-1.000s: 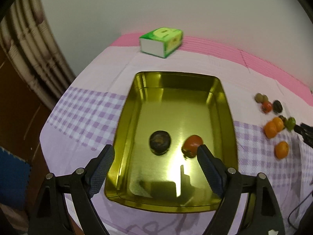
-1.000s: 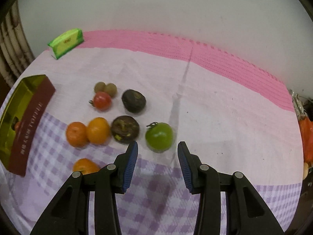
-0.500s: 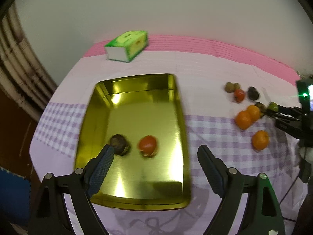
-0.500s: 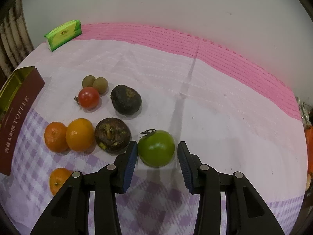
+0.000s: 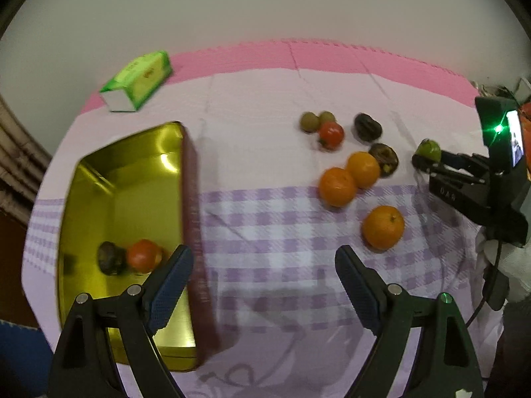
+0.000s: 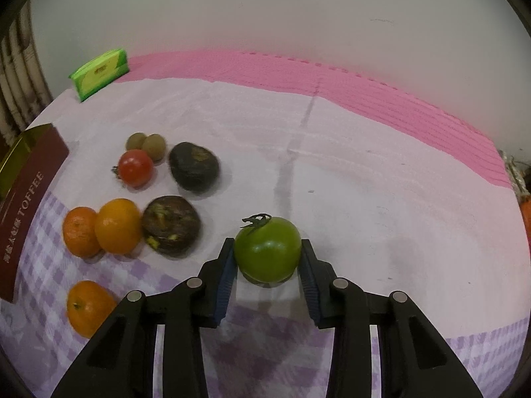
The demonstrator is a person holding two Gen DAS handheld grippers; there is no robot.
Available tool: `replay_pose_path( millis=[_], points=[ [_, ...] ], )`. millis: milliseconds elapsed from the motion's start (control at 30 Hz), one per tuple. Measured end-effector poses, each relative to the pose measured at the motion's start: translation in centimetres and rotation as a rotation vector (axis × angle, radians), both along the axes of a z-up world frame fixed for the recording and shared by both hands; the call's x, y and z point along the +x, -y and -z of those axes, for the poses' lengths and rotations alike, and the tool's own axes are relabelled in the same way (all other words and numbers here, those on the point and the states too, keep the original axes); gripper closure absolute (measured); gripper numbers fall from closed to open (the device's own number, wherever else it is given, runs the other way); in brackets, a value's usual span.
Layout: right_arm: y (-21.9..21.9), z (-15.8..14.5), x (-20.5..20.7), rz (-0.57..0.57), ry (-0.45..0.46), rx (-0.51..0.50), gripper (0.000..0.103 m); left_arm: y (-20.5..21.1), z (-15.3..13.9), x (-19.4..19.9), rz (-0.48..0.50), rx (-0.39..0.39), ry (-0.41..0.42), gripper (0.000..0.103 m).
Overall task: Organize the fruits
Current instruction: 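Grasp the mandarin with the left tool while the right tool holds the green tomato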
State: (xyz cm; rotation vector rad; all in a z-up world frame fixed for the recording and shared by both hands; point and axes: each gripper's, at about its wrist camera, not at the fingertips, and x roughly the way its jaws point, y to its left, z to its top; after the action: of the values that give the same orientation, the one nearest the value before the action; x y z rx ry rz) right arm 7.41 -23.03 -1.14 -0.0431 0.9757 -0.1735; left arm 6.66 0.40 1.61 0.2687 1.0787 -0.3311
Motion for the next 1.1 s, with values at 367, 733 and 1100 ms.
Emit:
replay_pose_path(
  millis=[367,733,1100],
  points=[
    [5.8,0.2,-2.4,0.145,0.027,0.021,0.065,5.5,2.2,-0.8,0.108,0.01,-0.016,0.022],
    [6.1,0.4,-3.5,0.147,0.072,0.029,0.065,9.6,3.3,0.4,0.143,-0.027,-0.051,0.028],
    [6.2,0.4,-3.5,0.145,0.077,0.023,0.065,10.2,5.0,0.5,0.167,-0.066,-0.122,0.061]
  ],
)
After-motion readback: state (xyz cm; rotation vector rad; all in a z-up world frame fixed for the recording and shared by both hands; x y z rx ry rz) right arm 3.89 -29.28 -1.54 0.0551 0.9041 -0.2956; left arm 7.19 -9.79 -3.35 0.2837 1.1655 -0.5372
